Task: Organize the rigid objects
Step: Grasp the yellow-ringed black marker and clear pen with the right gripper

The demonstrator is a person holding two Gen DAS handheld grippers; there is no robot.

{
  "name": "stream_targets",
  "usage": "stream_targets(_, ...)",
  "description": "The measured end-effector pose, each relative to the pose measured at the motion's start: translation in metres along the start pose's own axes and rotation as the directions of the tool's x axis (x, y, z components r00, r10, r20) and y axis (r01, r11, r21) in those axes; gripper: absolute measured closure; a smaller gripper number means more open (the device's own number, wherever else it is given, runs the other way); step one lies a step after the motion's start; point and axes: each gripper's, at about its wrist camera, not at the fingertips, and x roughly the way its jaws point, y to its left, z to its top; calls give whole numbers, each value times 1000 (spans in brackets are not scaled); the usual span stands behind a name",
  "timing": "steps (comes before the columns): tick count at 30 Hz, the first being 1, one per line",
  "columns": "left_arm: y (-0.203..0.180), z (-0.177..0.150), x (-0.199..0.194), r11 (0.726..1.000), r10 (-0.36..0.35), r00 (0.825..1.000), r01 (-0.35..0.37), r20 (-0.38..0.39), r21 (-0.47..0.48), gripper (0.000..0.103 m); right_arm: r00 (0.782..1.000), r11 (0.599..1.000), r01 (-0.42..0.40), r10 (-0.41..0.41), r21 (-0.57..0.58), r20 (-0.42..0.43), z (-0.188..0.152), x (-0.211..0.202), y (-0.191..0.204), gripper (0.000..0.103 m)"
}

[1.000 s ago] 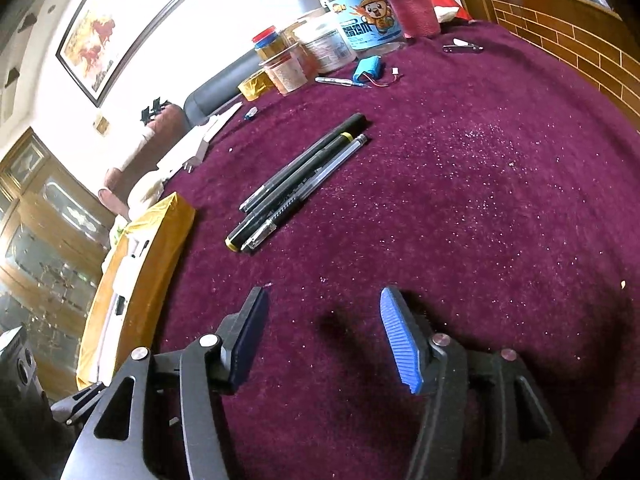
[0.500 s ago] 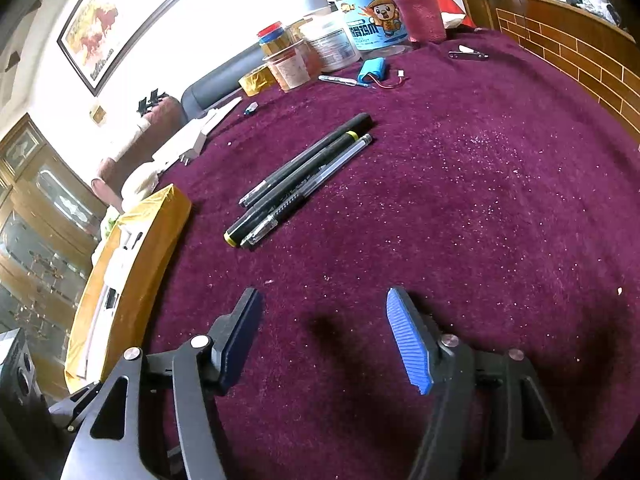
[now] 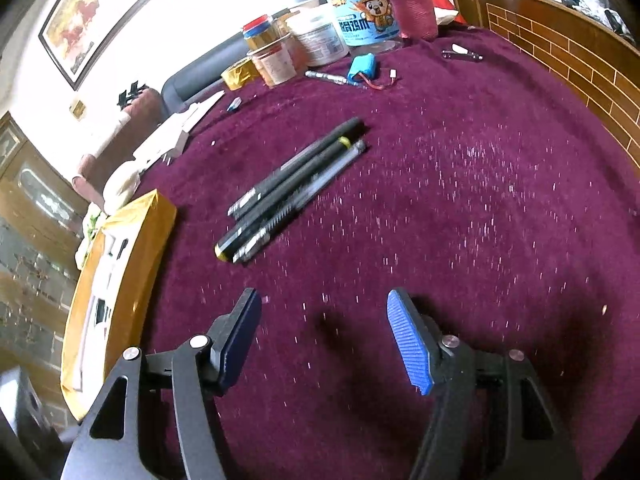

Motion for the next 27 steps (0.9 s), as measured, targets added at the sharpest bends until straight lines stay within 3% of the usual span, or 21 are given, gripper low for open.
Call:
stream_targets(10,5,-4,-5,997,-77,997,77,9,-31,21,999,999,31,-30,30,-38,50,39,30,43)
stream_targets(16,6,-5,-7,995,-93,996,94,13,-36,21,987,989,144,-146,-30,-70,61,77,53,45)
stream_targets(17,7,-6,-8,995,-96,995,96,14,-37,21,984,985,163,-166,-62,-61,59,78,56,50)
stream_targets(18,7,-6,-8,994,-99,995,99,14,-39,21,981,980,180,-185,-85,-50,58,75,58,66)
stream_targets(21,7,-6,-9,994,-103,995,103,15,-46,21,982,980,175,-181,-89,-57,53,64,49,78)
stream_targets(24,7,-6,-9,993,-101,995,102,17,-52,21,982,982,169,-175,-85,-75,41,51,32,81)
stream_targets(27,6,-6,-9,993,-99,995,100,17,-59,21,988,992,115,-119,-42,-98,21,29,11,81)
